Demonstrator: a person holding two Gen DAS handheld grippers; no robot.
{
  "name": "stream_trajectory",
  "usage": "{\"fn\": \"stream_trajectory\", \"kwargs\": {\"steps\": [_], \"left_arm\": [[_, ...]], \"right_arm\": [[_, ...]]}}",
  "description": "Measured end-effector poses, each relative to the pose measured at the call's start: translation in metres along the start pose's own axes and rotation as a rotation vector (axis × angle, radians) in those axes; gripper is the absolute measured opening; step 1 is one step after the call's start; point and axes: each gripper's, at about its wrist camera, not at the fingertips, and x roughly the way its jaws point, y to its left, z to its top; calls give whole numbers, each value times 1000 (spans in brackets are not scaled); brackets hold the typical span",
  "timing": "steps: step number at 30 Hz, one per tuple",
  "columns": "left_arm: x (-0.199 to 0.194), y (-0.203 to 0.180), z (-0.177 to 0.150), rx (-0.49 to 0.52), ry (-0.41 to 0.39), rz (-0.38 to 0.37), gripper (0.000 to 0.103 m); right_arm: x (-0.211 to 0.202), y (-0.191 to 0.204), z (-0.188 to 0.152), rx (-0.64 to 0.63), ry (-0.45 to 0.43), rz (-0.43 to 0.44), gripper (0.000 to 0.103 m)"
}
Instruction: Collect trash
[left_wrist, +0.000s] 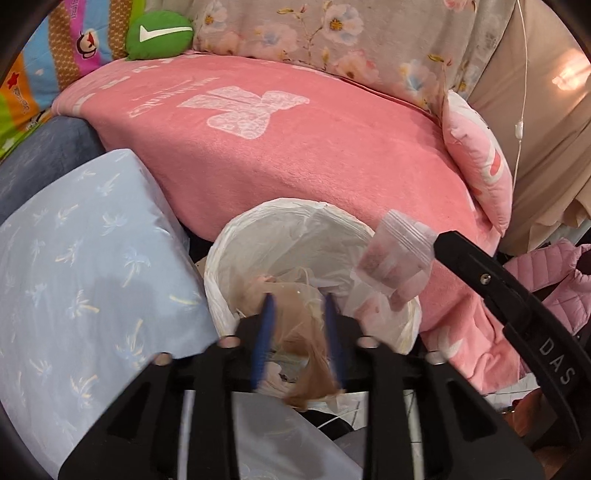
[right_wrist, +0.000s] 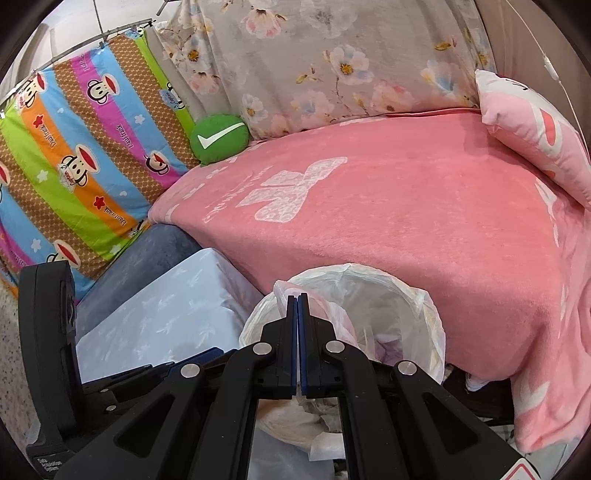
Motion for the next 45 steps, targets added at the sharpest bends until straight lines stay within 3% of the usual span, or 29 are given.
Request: {"fn": "stream_trajectory", "kwargs": {"steps": [1, 2, 5, 9, 16, 22, 30, 39, 42, 45], "left_arm": [[-3, 0, 0, -2, -18, 20, 52], [-5, 1, -1, -1, -35, 37, 57], [-10, 3, -1, 11, -57, 86, 59], [-16, 11, -5, 11, -72, 186, 60], [-23, 28, -17, -32, -74, 286, 67], [-33, 35, -30, -63, -89, 348, 85], [-42, 39, -45, -73, -83, 390, 88], [-47, 43, -62, -101, -72, 410, 89], [-49, 45, -65, -113, -71, 415, 89], [-50, 46, -68, -122, -69, 420, 89]], "right_arm": [[0, 0, 1, 0, -5, 0, 5], [-1, 0, 1, -1, -10, -1, 5], [-1, 3, 4, -8, -4, 3, 7], [-6, 7, 4, -25, -1, 3, 29], [-14, 11, -7, -85, 35, -53, 44], [-21, 14, -28, -145, 61, -113, 55], [-29, 28, -52, -252, 77, -192, 61], [-27, 28, -67, -285, 113, -199, 71], [-26, 27, -71, -282, 124, -203, 84], [-25, 28, -74, -289, 129, -210, 85]]}}
